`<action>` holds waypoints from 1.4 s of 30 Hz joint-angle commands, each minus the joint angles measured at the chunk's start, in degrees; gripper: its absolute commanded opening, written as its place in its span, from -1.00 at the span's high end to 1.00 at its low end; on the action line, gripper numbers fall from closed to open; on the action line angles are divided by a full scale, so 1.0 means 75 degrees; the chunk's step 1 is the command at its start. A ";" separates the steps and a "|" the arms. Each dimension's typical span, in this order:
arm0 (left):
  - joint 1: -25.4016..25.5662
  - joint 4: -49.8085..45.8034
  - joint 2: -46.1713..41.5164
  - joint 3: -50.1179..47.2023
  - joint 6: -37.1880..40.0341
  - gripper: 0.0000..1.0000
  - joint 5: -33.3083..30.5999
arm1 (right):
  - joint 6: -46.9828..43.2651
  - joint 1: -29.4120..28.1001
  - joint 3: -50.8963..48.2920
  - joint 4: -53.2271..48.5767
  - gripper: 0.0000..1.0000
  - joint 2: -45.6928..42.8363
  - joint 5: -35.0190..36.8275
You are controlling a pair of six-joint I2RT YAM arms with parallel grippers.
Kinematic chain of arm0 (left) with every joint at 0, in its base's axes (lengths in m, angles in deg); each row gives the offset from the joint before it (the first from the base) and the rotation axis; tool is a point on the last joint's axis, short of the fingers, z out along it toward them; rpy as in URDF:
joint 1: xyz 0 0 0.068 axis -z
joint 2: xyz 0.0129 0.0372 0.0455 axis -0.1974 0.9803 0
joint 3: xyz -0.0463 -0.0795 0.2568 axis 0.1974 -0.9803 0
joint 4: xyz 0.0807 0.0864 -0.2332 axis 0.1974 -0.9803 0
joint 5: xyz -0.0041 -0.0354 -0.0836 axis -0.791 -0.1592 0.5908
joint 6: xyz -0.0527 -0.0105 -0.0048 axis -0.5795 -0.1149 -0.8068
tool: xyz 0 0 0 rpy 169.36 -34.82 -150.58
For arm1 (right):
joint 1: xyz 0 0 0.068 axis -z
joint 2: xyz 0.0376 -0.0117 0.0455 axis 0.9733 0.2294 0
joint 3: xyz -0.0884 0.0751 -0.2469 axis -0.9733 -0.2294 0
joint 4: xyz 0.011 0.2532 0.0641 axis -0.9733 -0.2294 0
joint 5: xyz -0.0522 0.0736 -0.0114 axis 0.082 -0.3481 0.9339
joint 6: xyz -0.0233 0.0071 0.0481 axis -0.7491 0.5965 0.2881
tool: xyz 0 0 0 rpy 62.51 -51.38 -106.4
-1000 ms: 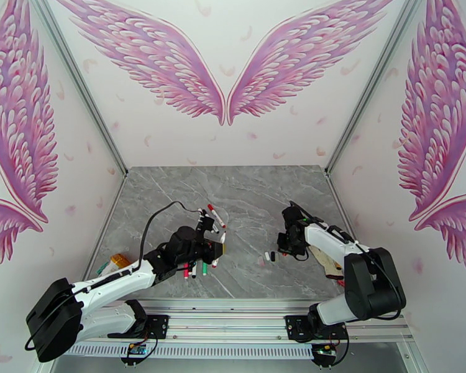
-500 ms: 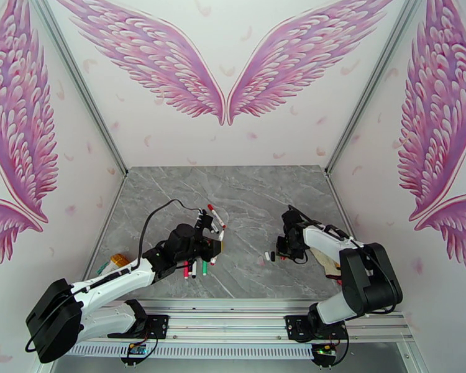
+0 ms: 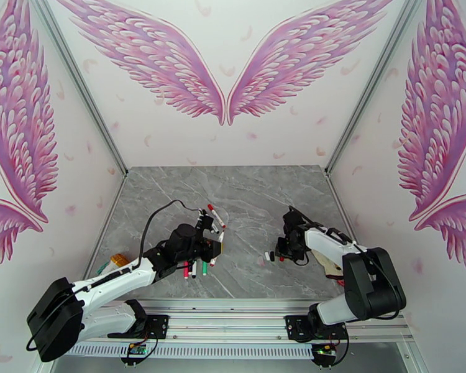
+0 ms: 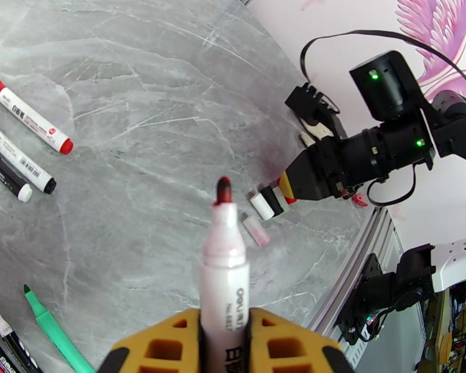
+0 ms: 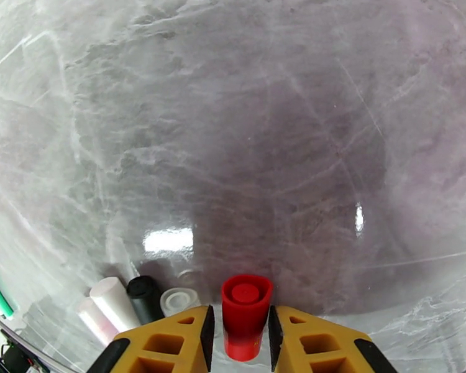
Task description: Open the pen caps
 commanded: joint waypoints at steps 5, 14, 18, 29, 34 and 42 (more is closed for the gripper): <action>0.0420 -0.1340 0.0437 0.0688 -0.0487 0.86 -0.1491 | 0.0175 0.0020 -0.0366 0.0213 0.28 -0.1081 -0.0285; 0.1267 -0.2943 0.1713 0.1663 -0.2278 0.87 -0.3895 | 0.0011 0.0003 -0.1011 0.1382 0.02 -0.2769 -0.2088; 0.1292 -0.3221 0.2183 0.1765 -0.2957 0.86 -0.4215 | 0.0126 -0.0018 -0.1270 0.1911 -0.13 -0.3235 -0.3072; 0.1444 -0.3612 0.3368 0.2219 -0.3373 0.75 -0.4754 | 0.0194 -0.0154 -0.1350 0.2202 -0.31 -0.3525 -0.3682; 0.1443 -0.3683 0.3753 0.2344 -0.3269 0.73 -0.4844 | 0.0162 -0.0167 -0.1350 0.2128 -0.35 -0.3530 -0.3548; 0.1443 -0.3744 0.4081 0.2524 -0.3142 0.56 -0.4857 | 0.0147 -0.0178 -0.1315 0.2063 -0.41 -0.3508 -0.3464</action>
